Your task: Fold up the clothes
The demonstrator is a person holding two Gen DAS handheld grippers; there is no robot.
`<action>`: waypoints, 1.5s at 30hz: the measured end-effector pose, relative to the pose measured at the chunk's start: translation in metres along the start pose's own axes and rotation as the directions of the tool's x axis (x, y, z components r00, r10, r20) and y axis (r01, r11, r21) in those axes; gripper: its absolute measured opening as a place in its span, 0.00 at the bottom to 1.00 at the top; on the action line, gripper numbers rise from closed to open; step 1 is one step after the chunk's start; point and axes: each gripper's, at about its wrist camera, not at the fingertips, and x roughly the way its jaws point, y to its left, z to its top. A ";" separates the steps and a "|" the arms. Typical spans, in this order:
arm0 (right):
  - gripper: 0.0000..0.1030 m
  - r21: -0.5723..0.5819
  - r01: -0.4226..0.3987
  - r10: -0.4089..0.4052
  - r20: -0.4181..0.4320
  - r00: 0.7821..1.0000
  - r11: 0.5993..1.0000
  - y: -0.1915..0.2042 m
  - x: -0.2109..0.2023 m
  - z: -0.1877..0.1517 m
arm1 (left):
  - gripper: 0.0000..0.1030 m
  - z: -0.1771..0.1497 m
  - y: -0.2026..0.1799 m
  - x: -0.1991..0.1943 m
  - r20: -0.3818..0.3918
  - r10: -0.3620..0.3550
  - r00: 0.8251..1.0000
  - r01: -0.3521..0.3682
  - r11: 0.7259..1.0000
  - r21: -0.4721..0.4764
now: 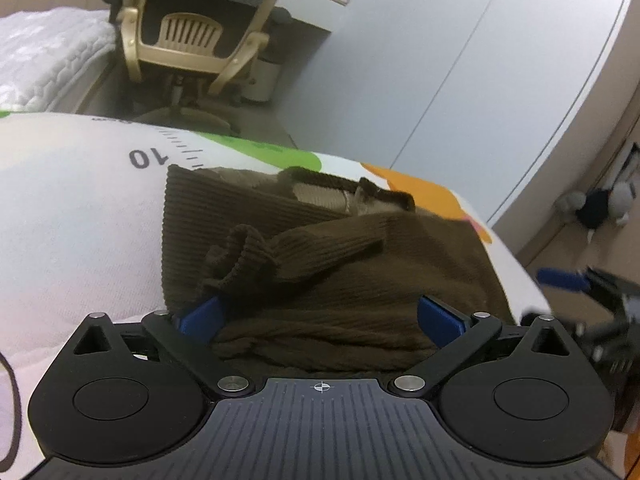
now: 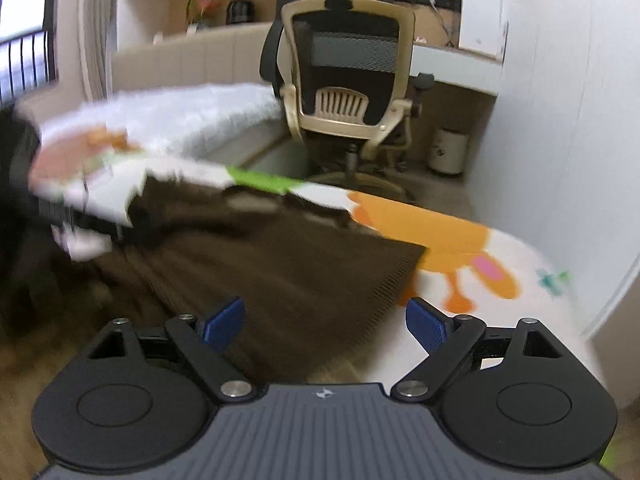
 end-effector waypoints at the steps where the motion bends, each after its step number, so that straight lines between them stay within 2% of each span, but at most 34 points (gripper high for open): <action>1: 0.86 0.033 -0.024 0.024 0.001 1.000 0.999 -0.002 0.007 0.004 | 1.00 0.000 -0.001 0.001 -0.006 0.006 1.000 -0.006 1.000 0.002; 4: 0.86 0.122 -0.085 0.087 -0.006 0.996 0.989 -0.007 0.030 0.013 | 1.00 0.001 -0.003 0.002 -0.019 0.023 1.000 -0.022 1.000 0.010; 6: 0.86 0.138 -0.065 0.072 -0.048 0.996 0.988 -0.009 0.050 0.010 | 1.00 0.000 -0.004 0.003 -0.017 0.032 0.999 -0.031 0.999 0.018; 8: 0.94 0.154 -0.041 0.054 -0.083 0.995 0.987 -0.011 0.065 0.006 | 1.00 -0.001 -0.006 0.004 -0.017 0.042 0.999 -0.042 0.999 0.033; 13: 1.00 0.180 -0.035 0.054 -0.105 0.993 0.983 -0.014 0.073 -0.001 | 1.00 -0.001 -0.009 0.006 -0.028 0.060 0.998 -0.059 0.997 0.042; 15: 1.00 0.182 -0.035 0.056 -0.108 0.993 0.983 -0.015 0.074 -0.003 | 1.00 -0.001 -0.017 0.006 -0.059 0.078 0.995 -0.072 0.992 0.104; 16: 1.00 0.184 -0.037 0.057 -0.106 0.993 0.982 -0.016 0.074 -0.003 | 1.00 -0.003 -0.024 0.003 -0.081 0.087 0.993 -0.072 0.983 0.171; 18: 1.00 0.186 -0.038 0.058 -0.101 0.993 0.982 -0.016 0.073 -0.004 | 1.00 -0.003 -0.033 -0.012 -0.077 0.006 0.997 0.011 0.974 0.225; 19: 1.00 0.186 -0.038 0.058 -0.099 0.993 0.982 -0.016 0.073 -0.005 | 1.00 -0.001 -0.034 -0.022 -0.057 -0.083 0.995 0.094 0.973 0.212; 20: 1.00 0.183 -0.037 0.056 -0.099 0.994 0.982 -0.016 0.072 -0.005 | 1.00 0.002 -0.035 -0.033 -0.034 -0.177 0.984 0.180 0.964 0.197; 21: 1.00 0.181 -0.036 0.055 -0.099 0.994 0.983 -0.016 0.072 -0.004 | 1.00 0.006 -0.037 -0.038 -0.006 -0.231 0.973 0.228 0.956 0.186; 22: 1.00 0.177 -0.034 0.053 -0.100 0.994 0.984 -0.016 0.072 -0.004 | 1.00 0.010 -0.040 -0.039 0.015 -0.248 0.969 0.241 0.954 0.179; 24: 1.00 0.175 -0.033 0.051 -0.100 0.994 0.984 -0.016 0.071 -0.004 | 1.00 0.017 -0.043 -0.026 0.012 -0.227 0.974 0.222 0.960 0.172; 26: 1.00 0.179 -0.033 0.051 -0.098 0.994 0.983 -0.017 0.070 -0.005 | 1.00 0.020 -0.033 0.000 -0.043 -0.164 0.985 0.169 0.975 0.144; 27: 1.00 0.182 -0.032 0.051 -0.098 0.994 0.983 -0.017 0.070 -0.005 | 1.00 0.021 -0.025 0.012 -0.071 -0.109 0.992 0.117 0.985 0.126; 29: 1.00 0.189 -0.031 0.051 -0.101 0.994 0.981 -0.018 0.069 -0.006 | 1.00 0.025 -0.003 0.024 -0.093 -0.054 0.994 0.061 0.995 0.075; 31: 1.00 0.194 -0.028 0.050 -0.111 0.993 0.981 -0.017 0.069 -0.005 | 1.00 0.034 0.018 0.014 -0.058 -0.124 0.991 0.122 0.992 -0.045; 33: 1.00 0.184 -0.021 0.045 -0.125 0.991 0.983 -0.015 0.069 -0.004 | 1.00 0.045 0.024 -0.007 0.024 -0.073 0.997 0.075 0.995 -0.067; 35: 1.00 0.165 -0.037 0.061 -0.143 0.988 0.986 -0.016 0.070 0.000 | 1.00 0.055 0.026 -0.025 0.085 -0.013 0.996 0.016 0.999 -0.041; 37: 1.00 0.174 -0.059 0.082 -0.130 0.988 0.983 -0.023 0.065 0.004 | 1.00 0.062 0.032 -0.034 0.085 0.022 0.996 -0.017 0.999 -0.052; 39: 0.99 0.223 -0.067 0.080 -0.046 0.996 0.973 -0.039 0.049 0.010 | 1.00 0.067 0.041 -0.033 0.029 0.029 0.999 -0.026 0.997 -0.076; 41: 0.87 0.258 -0.041 0.039 0.014 0.999 0.965 -0.058 0.040 0.018 | 1.00 0.069 0.048 -0.025 -0.021 0.027 0.999 -0.029 0.995 -0.094; 42: 0.81 0.287 -0.040 0.036 0.017 0.999 0.957 -0.069 0.042 0.021 | 1.00 0.068 0.050 -0.020 -0.035 0.042 0.998 -0.045 0.995 -0.093; 44: 0.55 0.356 -0.032 0.037 -0.008 0.999 0.934 -0.088 0.055 0.027 | 1.00 0.067 0.051 -0.006 -0.055 0.070 0.996 -0.075 0.993 -0.092; 45: 0.51 0.387 -0.020 0.032 -0.024 0.999 0.922 -0.094 0.065 0.029 | 1.00 0.066 0.051 0.001 -0.052 0.084 0.995 -0.089 0.991 -0.103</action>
